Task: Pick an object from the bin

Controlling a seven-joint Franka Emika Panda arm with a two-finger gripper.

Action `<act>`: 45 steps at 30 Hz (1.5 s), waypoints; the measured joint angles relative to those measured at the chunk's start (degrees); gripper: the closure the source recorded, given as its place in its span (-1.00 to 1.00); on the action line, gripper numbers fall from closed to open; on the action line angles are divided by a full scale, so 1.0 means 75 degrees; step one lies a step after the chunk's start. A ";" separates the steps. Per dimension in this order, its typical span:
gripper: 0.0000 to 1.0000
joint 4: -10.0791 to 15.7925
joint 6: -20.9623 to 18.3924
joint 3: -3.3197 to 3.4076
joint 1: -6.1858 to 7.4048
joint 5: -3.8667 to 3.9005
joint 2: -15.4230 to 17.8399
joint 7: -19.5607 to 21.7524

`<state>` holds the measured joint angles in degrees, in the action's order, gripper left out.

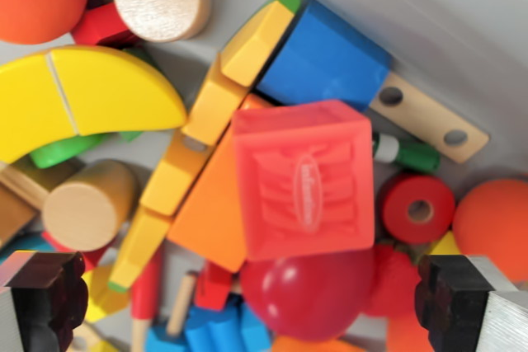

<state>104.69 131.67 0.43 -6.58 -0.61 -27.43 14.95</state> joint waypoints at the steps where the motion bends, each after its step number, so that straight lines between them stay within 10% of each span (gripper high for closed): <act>1: -1.00 -0.0052 0.0027 -0.0004 -0.0011 0.0005 -0.0084 -0.0123; 35: -1.00 -0.0444 0.1236 -0.0023 -0.0067 0.0028 -0.1678 -0.0853; 36: 1.00 -0.0446 0.1240 -0.0023 -0.0066 0.0028 -0.1678 -0.0853; 45: 1.00 -0.0447 0.1243 -0.0023 -0.0066 0.0028 -0.1679 -0.0854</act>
<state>101.34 140.99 0.26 -7.07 -0.40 -40.02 8.55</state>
